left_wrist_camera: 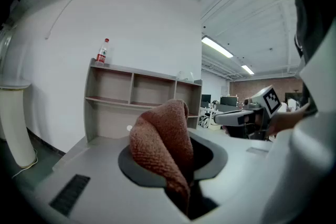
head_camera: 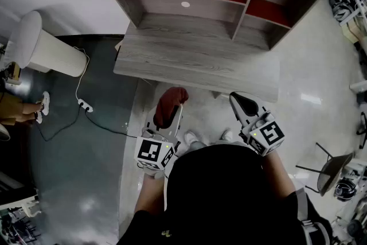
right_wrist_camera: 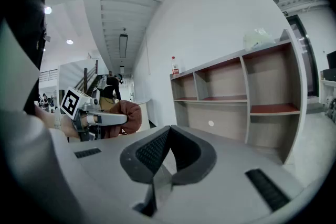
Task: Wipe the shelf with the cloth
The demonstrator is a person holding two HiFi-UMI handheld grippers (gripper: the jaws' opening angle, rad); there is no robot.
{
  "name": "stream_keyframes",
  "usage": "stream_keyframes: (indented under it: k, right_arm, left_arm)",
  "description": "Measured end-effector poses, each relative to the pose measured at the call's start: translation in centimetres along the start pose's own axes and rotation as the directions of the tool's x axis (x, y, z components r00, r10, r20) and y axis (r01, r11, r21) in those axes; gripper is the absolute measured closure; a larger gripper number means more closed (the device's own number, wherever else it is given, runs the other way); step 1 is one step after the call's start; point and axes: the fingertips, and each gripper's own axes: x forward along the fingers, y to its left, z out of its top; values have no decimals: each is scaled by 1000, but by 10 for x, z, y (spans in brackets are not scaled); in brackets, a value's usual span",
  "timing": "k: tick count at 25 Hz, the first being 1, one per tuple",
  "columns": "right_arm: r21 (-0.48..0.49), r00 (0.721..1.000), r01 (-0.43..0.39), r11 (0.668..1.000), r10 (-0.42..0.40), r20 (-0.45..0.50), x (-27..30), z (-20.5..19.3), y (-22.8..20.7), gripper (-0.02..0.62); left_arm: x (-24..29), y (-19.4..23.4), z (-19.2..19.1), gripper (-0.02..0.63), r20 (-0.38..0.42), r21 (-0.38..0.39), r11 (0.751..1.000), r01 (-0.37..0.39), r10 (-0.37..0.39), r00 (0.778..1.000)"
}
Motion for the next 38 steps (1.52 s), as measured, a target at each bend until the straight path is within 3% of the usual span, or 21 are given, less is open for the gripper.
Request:
stream_keyframes:
  k: [13,20,28,38]
  right_arm:
    - [19,1000,-5,1000,4,15,57,1,51,598]
    - [57,998,6,998,-2,-68,87,-27,64,598]
    - [76,998,-8,997,13,-65,158,-18,27,598]
    - [98,996,-82,992,85,-29,275,24,-34,598]
  left_arm:
    - [-57,62,-17,515,-11,-36,999,-36,35,999]
    - [-78,99,-43,515,-44,-90,993,-78,74,996]
    - [-48,159,-47,515,-68,-129,981,-143,136,988]
    - [32,251,6,515,-82,-78,976,-201,195,977]
